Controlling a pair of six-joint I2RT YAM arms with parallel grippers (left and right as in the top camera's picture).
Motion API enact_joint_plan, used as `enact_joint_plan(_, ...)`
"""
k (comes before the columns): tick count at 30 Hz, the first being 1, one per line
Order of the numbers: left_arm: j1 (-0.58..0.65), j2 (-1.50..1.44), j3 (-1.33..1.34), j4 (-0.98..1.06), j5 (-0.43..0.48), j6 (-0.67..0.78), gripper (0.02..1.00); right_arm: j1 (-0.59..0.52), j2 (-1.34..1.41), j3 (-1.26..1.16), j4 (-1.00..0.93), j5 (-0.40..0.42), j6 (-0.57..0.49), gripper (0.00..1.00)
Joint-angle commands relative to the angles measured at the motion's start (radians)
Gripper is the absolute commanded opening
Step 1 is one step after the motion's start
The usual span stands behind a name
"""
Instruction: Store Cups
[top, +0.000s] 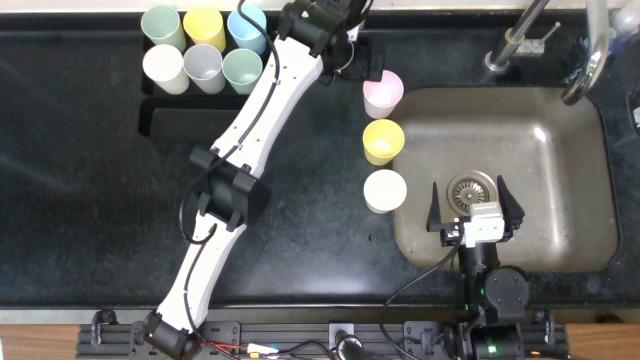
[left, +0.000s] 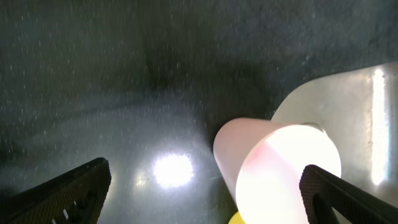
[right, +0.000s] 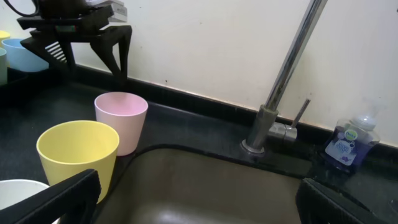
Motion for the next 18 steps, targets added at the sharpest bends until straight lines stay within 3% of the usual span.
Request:
enact_joint_plan(1, -0.012, 0.023, 0.003, -0.041, -0.002, -0.007, 1.0, 0.005, -0.009, -0.013, 0.006, -0.008, -0.003, 0.998)
enact_joint_plan(18, -0.043, 0.087, 0.003, -0.027, -0.029, 0.023, 1.0, 0.005, -0.009, -0.013, 0.006, -0.008, -0.003, 0.998)
